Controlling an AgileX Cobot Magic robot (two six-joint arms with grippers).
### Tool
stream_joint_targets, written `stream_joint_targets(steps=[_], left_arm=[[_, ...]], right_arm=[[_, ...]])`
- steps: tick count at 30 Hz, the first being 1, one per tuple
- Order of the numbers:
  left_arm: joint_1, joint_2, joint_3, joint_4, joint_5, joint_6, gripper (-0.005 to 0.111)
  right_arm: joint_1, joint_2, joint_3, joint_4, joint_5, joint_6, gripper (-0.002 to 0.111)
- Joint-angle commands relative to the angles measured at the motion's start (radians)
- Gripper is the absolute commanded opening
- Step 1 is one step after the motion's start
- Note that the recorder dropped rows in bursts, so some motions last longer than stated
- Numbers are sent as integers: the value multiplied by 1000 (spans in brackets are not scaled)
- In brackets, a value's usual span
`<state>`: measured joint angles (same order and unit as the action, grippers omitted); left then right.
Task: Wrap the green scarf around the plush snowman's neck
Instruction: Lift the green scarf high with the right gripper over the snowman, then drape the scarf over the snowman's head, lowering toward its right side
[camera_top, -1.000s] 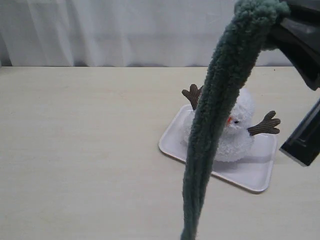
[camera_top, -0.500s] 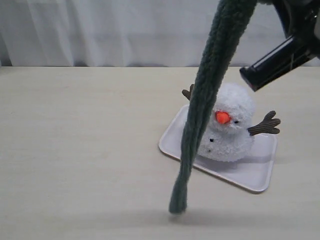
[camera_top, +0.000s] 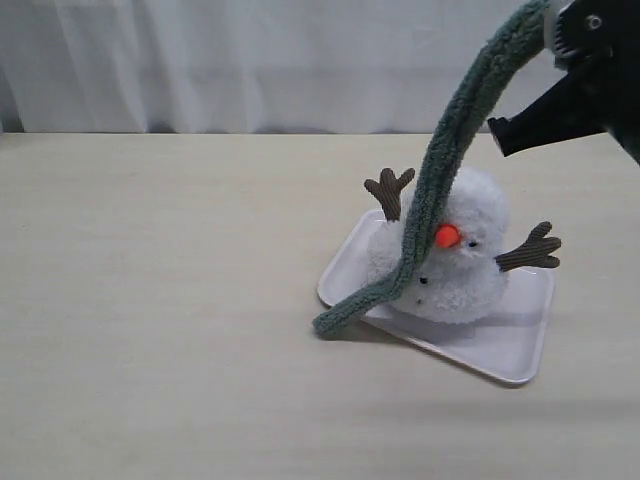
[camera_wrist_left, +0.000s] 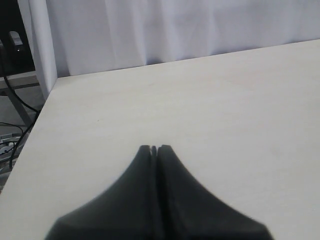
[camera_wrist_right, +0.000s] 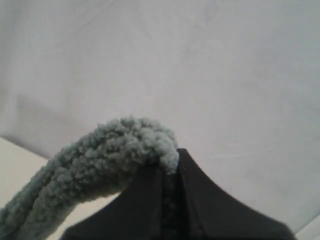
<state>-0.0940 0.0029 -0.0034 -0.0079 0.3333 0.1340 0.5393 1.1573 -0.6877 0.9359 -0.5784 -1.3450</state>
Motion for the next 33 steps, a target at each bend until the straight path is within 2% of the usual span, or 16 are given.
stream_joint_targets(steps=[1, 4, 8, 24, 29, 33], left_arm=[[1, -3, 3, -4, -9, -4, 0], [1, -3, 3, -4, -9, -4, 0], [1, -3, 3, -4, -9, -4, 0], [1, -3, 3, -4, -9, -4, 0], [1, -3, 3, -4, -9, -4, 0], [1, -3, 3, -4, -9, -4, 0]], right_arm=[[-81, 56, -73, -50, 259, 47, 4], [-84, 77, -135, -121, 342, 47, 4], [-84, 92, -217, -123, 347, 72, 4], [-86, 249, -306, -123, 150, 48, 4], [-86, 236, -306, -41, 109, -96, 4], [-96, 231, -306, 144, 66, -273, 4]])
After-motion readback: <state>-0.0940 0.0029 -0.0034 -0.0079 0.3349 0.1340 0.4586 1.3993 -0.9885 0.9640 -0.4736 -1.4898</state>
